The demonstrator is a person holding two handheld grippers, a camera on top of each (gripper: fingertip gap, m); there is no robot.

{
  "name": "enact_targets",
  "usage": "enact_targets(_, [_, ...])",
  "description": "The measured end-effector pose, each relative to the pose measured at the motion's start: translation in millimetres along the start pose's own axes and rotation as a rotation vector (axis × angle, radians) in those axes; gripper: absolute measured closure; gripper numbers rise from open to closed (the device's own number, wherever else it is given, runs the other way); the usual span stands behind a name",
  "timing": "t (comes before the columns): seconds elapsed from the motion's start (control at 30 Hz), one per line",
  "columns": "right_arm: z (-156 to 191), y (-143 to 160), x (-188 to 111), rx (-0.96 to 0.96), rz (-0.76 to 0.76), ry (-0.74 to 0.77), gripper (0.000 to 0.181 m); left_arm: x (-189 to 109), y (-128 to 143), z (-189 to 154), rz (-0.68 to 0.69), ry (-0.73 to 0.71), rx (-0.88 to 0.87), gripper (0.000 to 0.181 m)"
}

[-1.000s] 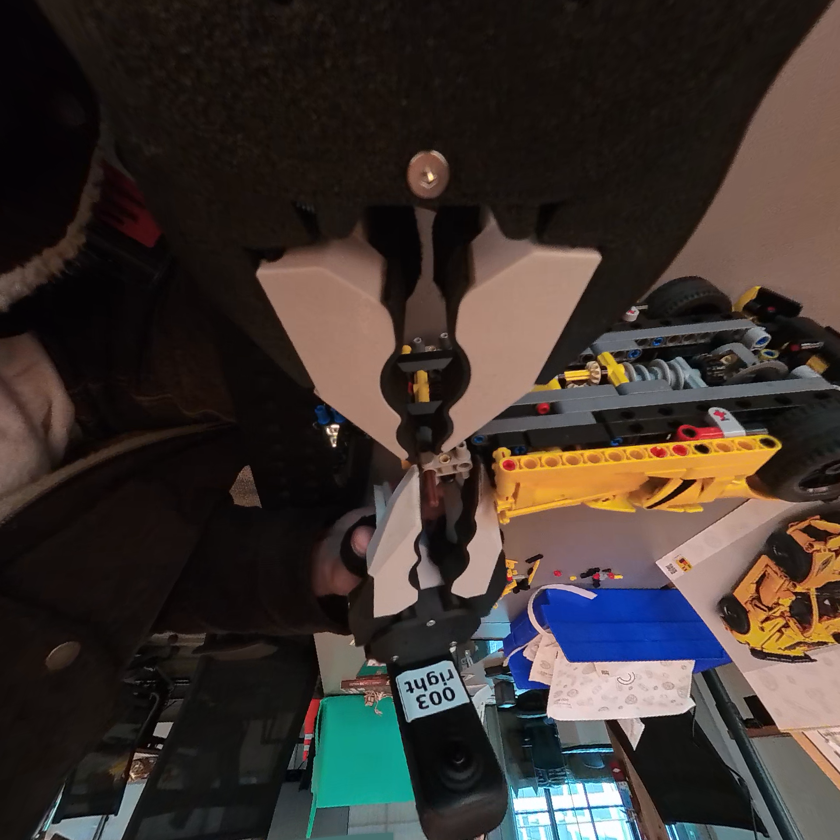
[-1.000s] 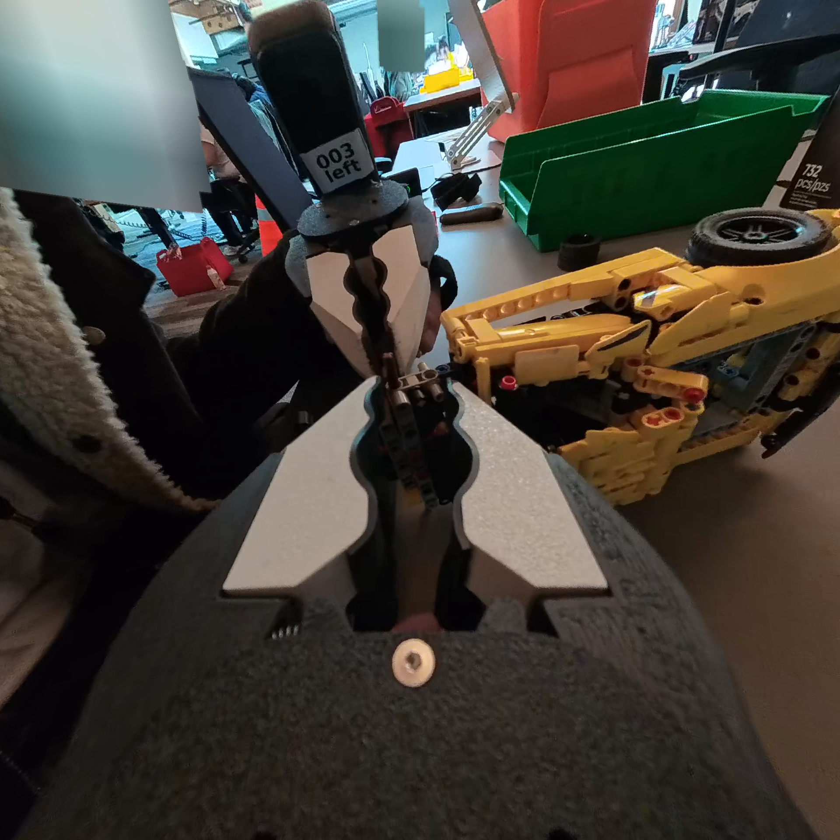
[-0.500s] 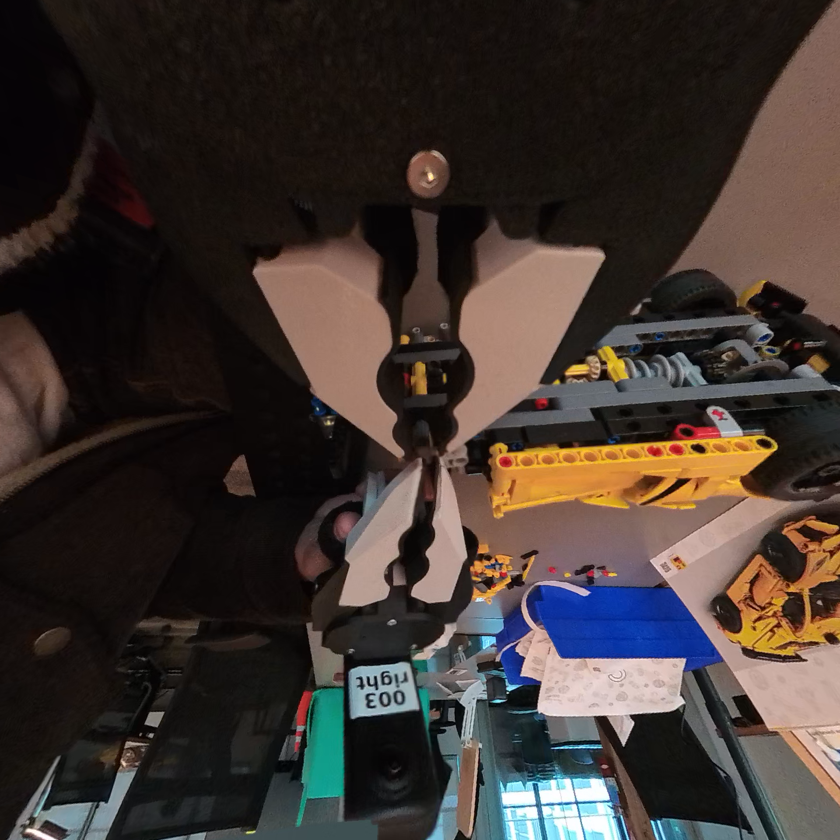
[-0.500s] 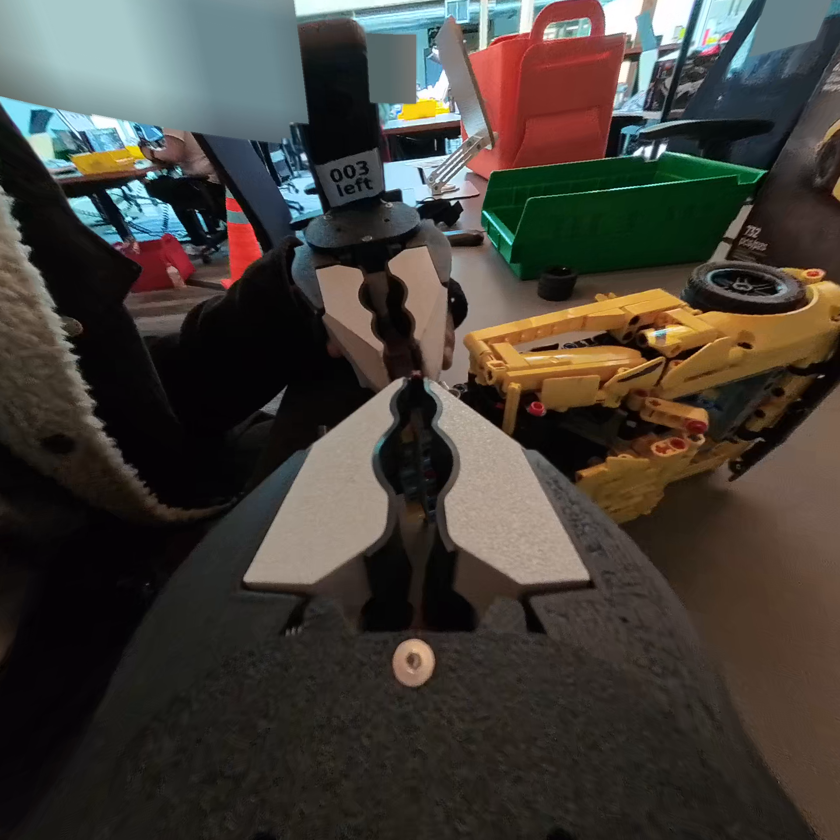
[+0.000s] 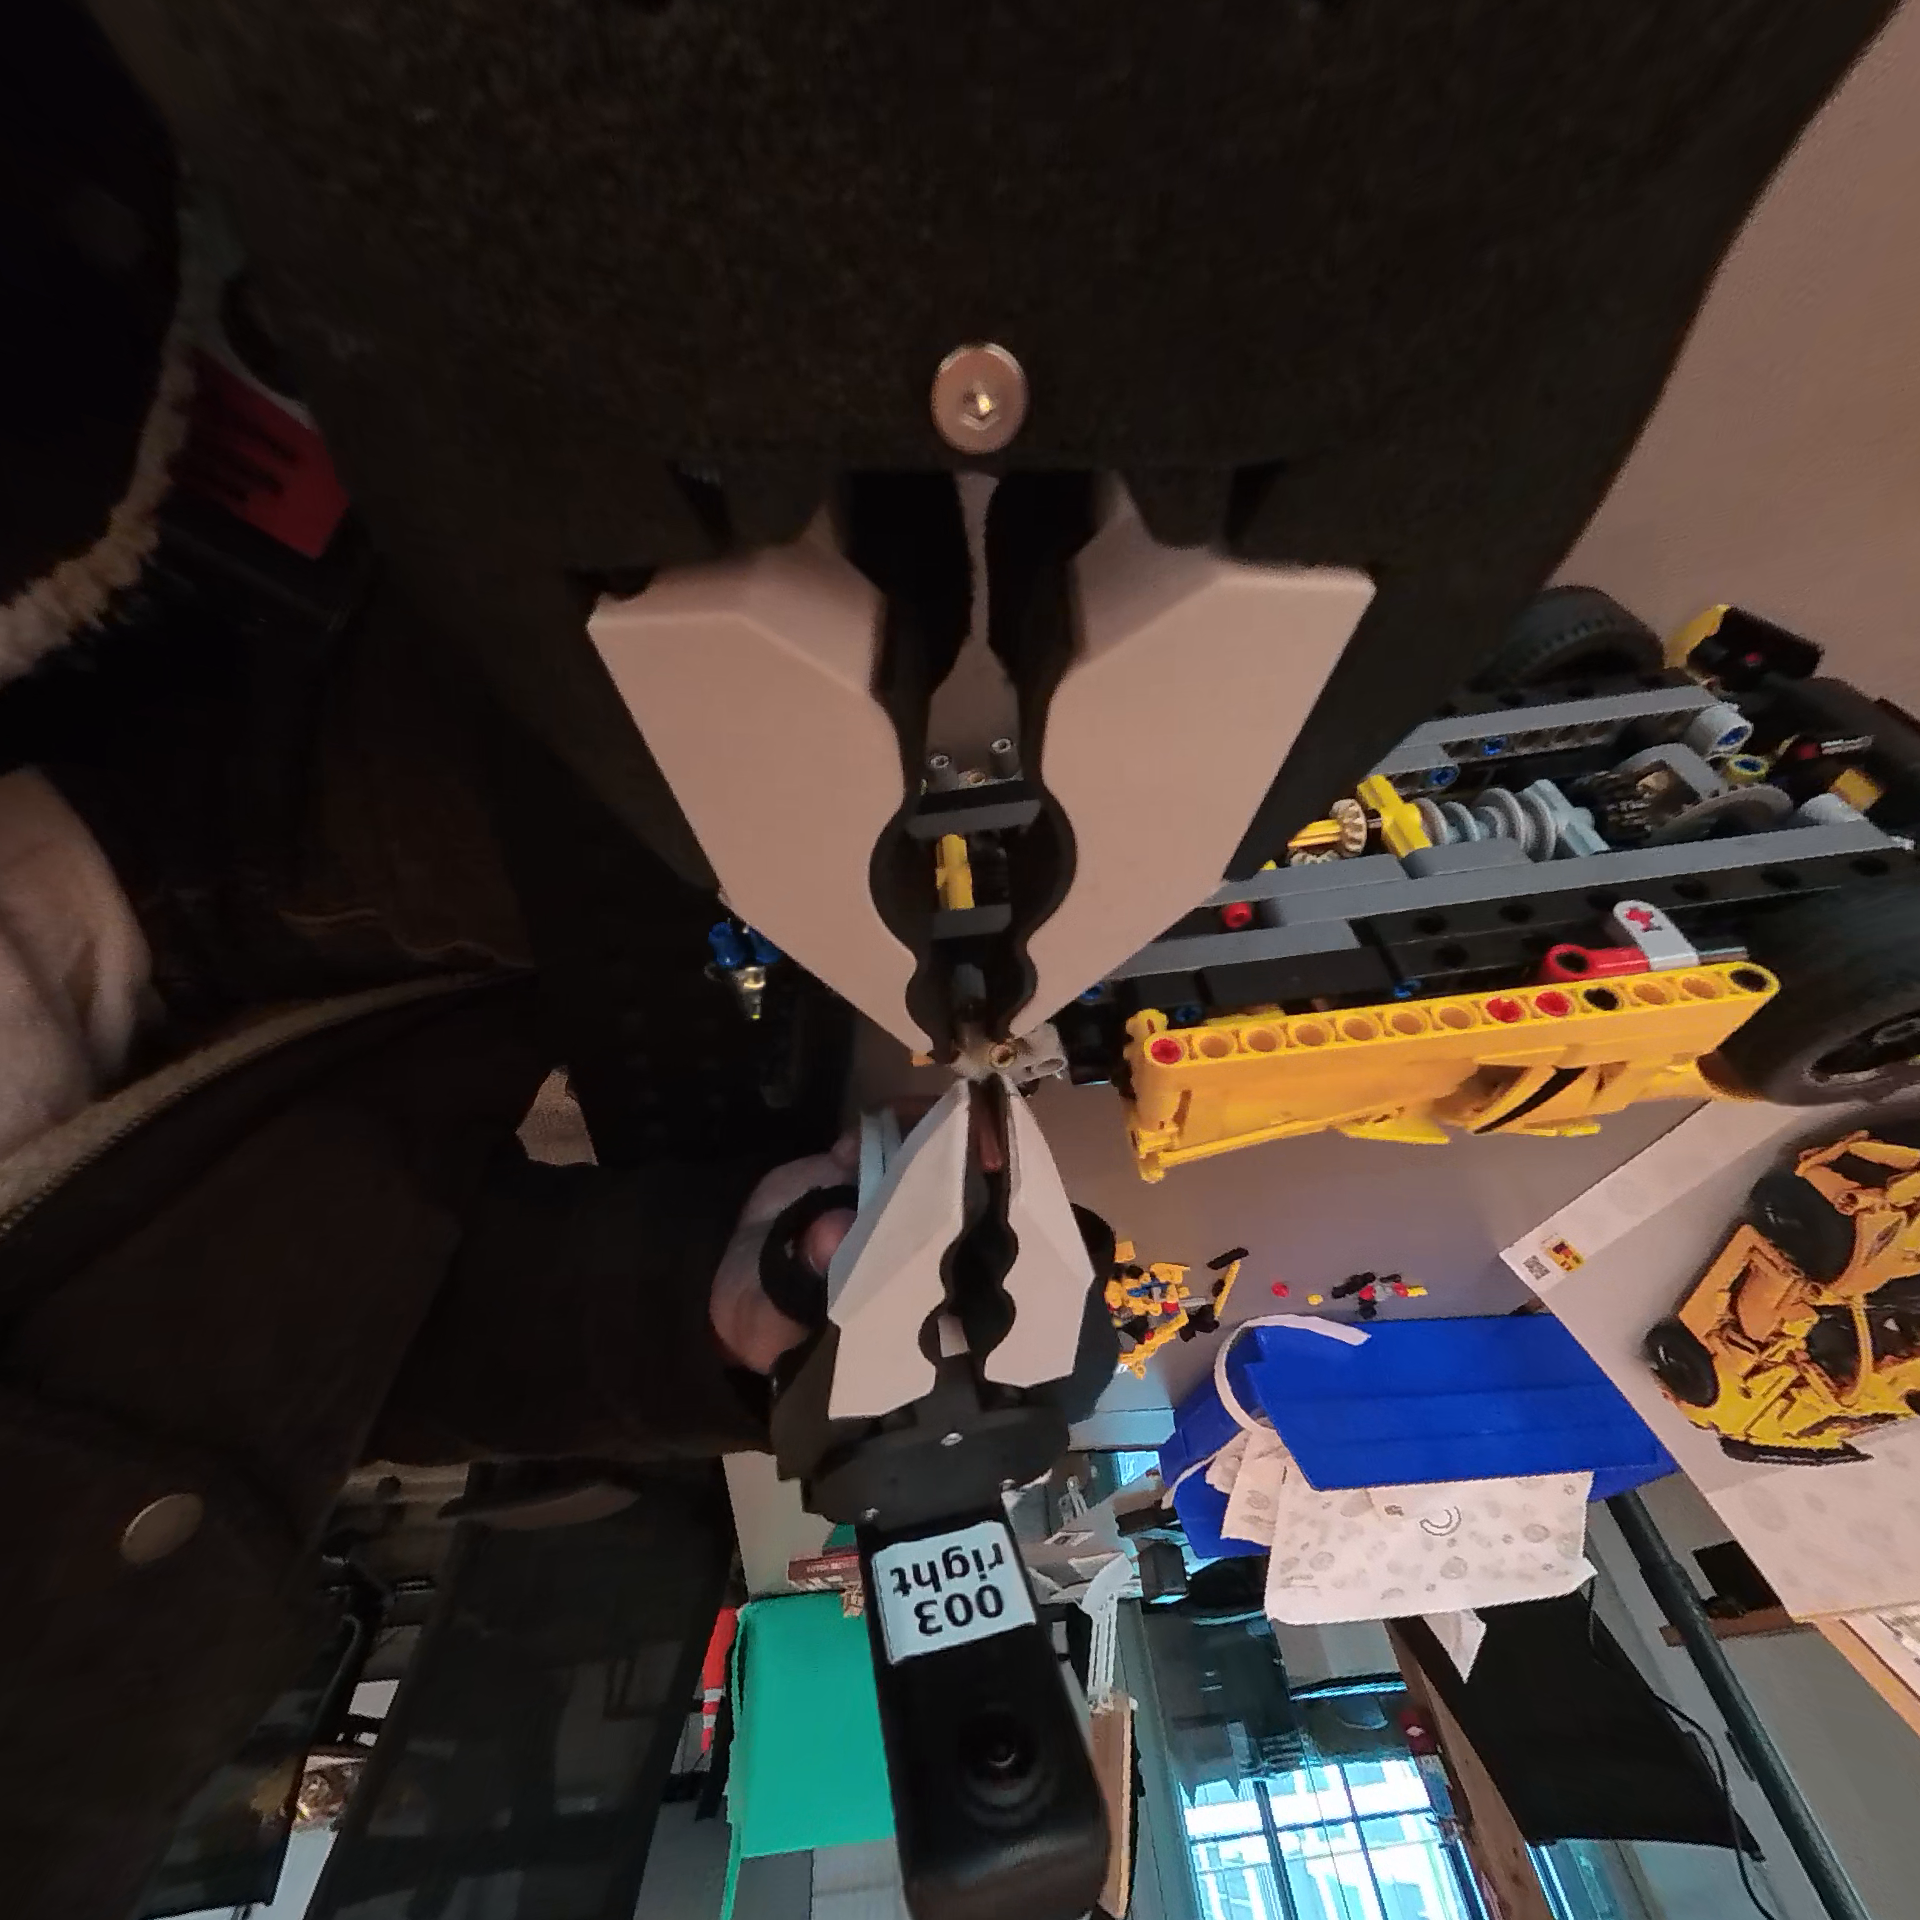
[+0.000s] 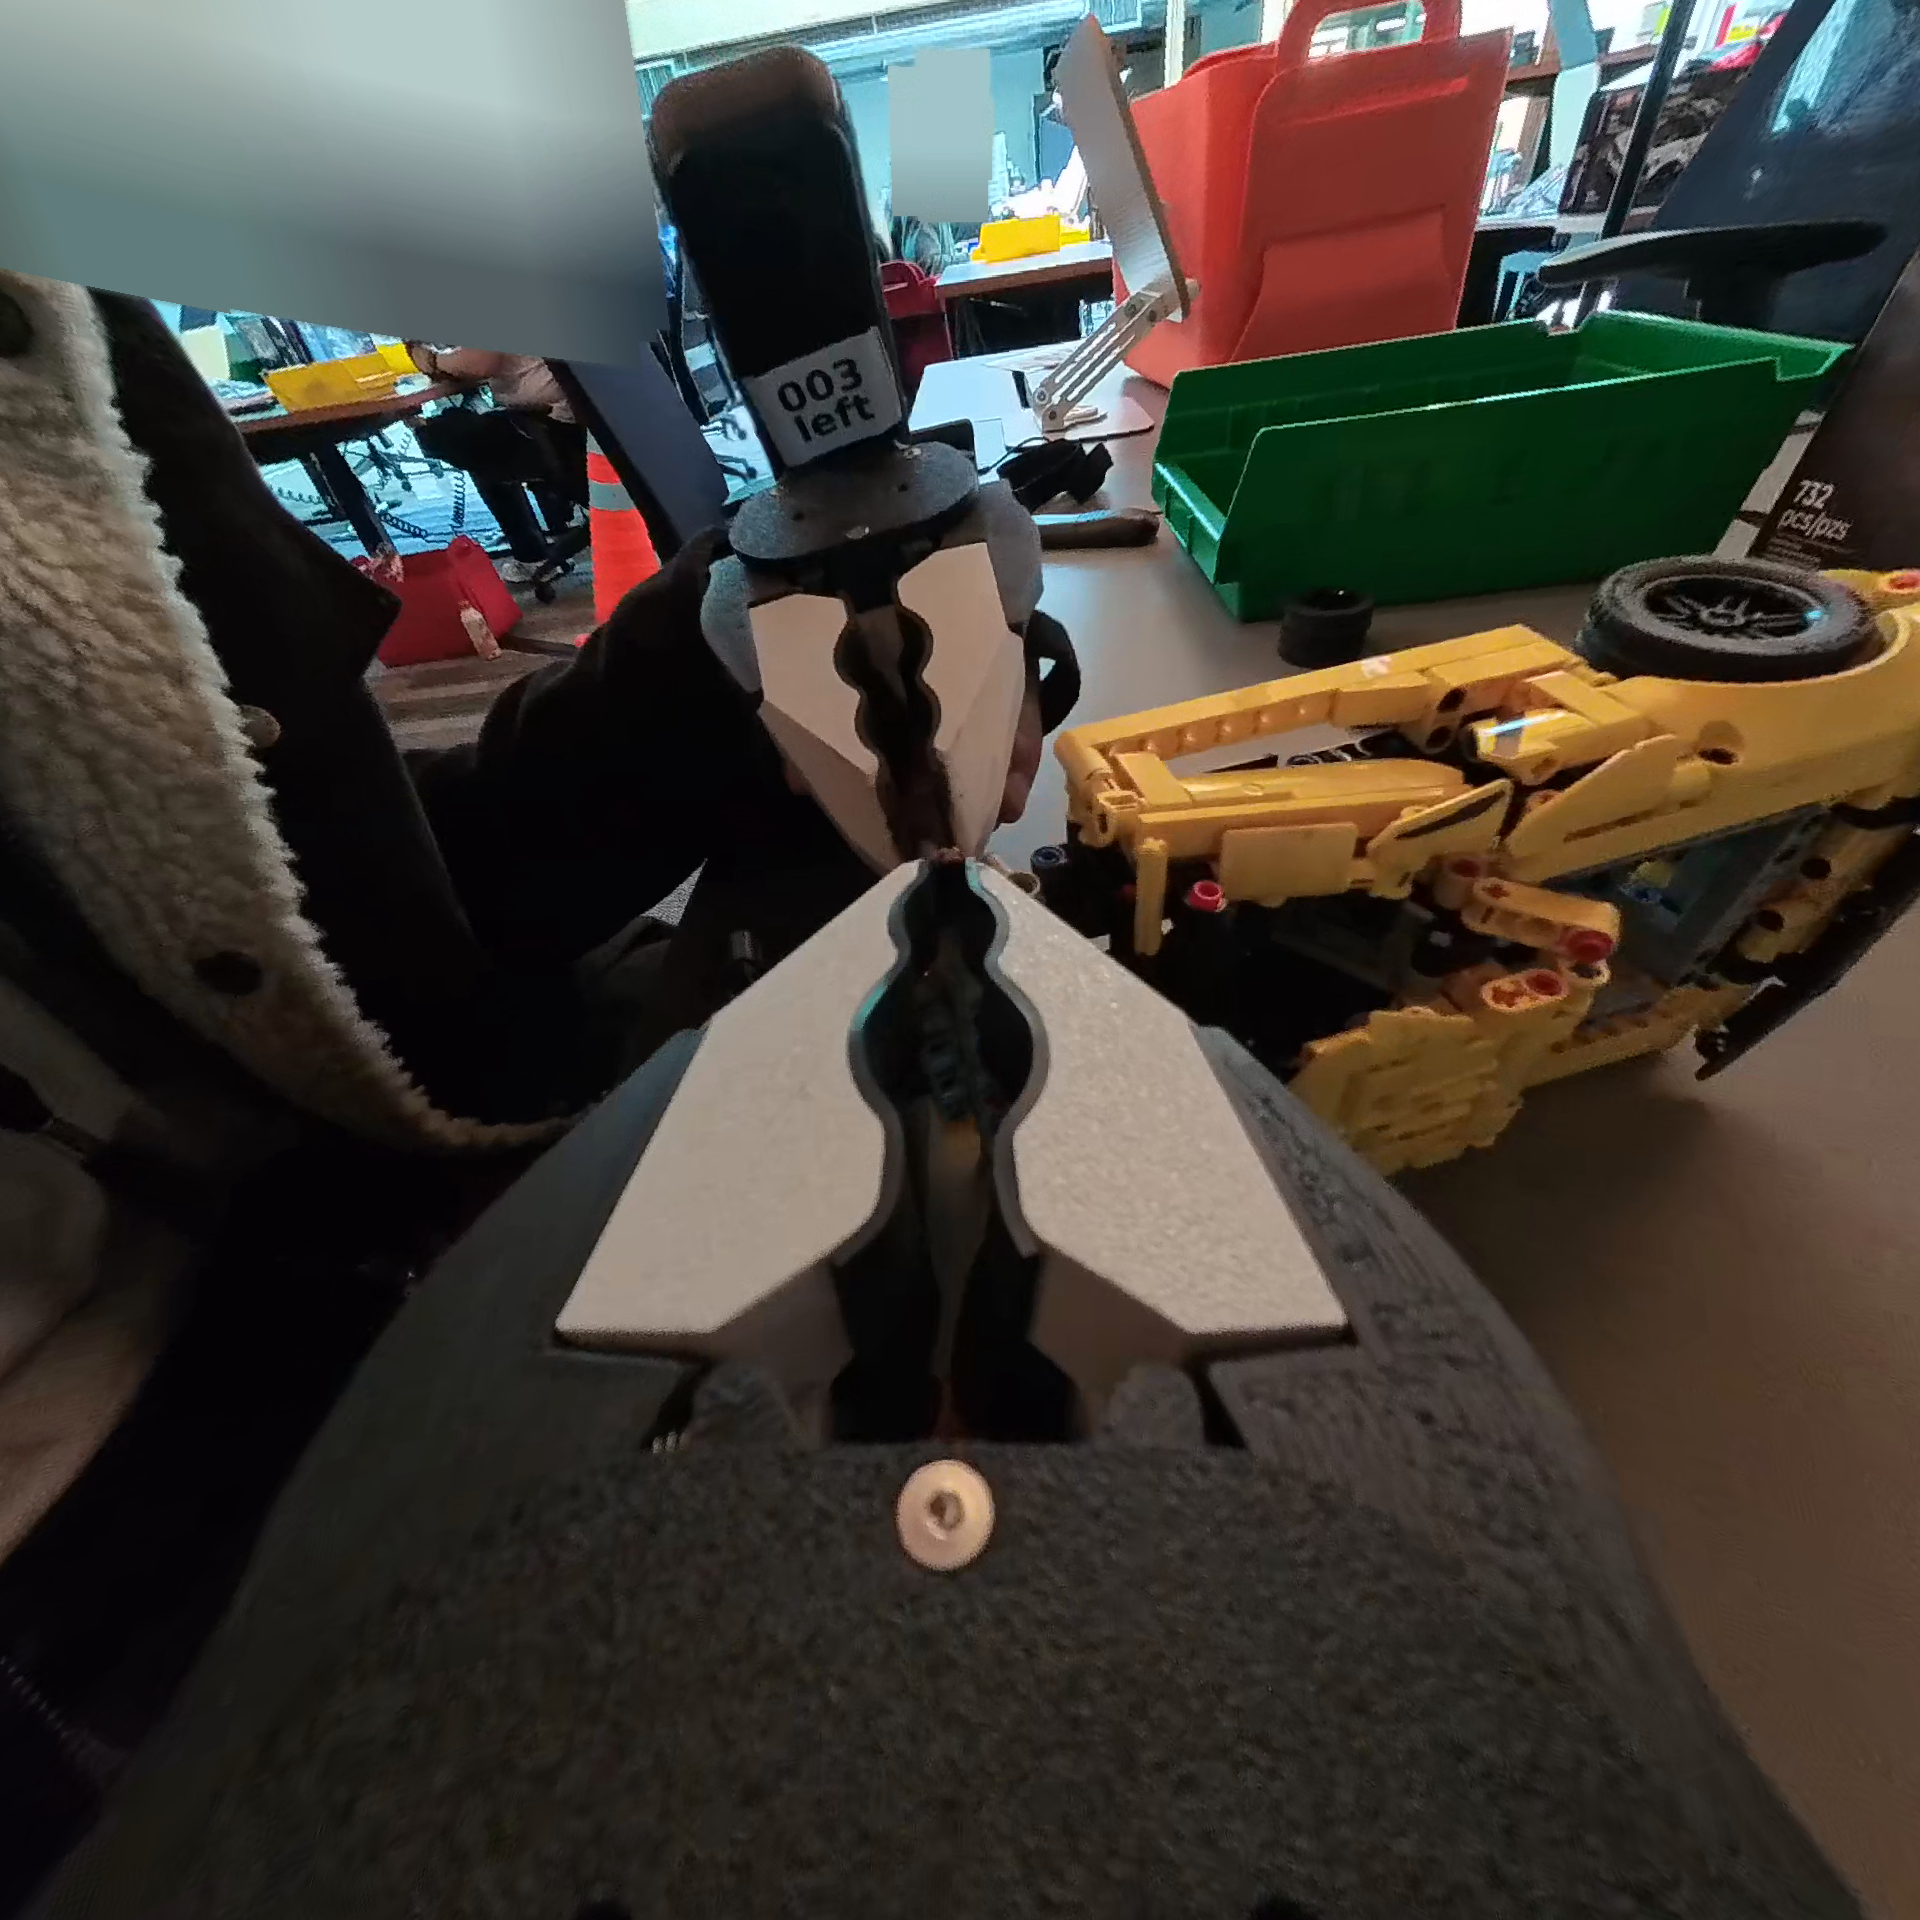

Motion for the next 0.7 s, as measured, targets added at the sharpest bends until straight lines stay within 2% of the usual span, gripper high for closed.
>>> enact_targets(0.2, [-3.8,-0.2,-0.4,0.09,-0.008,-0.036,0.179,2.5,-0.1,0.9,-0.007,-0.003,-0.005,0.174])
enact_targets(0.33, [-8.6,-2.0,3.8,0.285,-0.048,-0.086,0.179,1.6,-1.4,2.4,-0.032,-0.005,-0.019,0.174])
enact_targets(0.4, [-7.7,-1.3,5.5,0.311,-0.05,-0.086,0.179,-0.2,-0.8,2.5,-0.038,0.0,-0.026,0.174])
enact_targets(0.5, [-5.5,-2.3,5.6,0.223,-0.044,-0.034,0.179,-0.7,-0.2,3.3,-0.035,0.002,-0.035,0.174])
enact_targets(0.6, [-0.3,-2.1,5.8,0.035,-0.028,0.051,0.178,-1.6,0.2,2.7,-0.025,0.019,-0.049,0.174])
enact_targets(0.7, [2.4,-3.2,-2.0,-0.007,-0.058,0.032,0.167,-4.1,0.4,2.8,-0.03,0.018,-0.057,0.174])
Point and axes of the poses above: each gripper's, where its closed fingertips meet, x out along the fingers, y out of its underside, z = x × y across the jaws, the point moved 6 cm from there along -x, back along the fingers, and after that the axes turned 7 degrees about y, right-handed, at the moved point
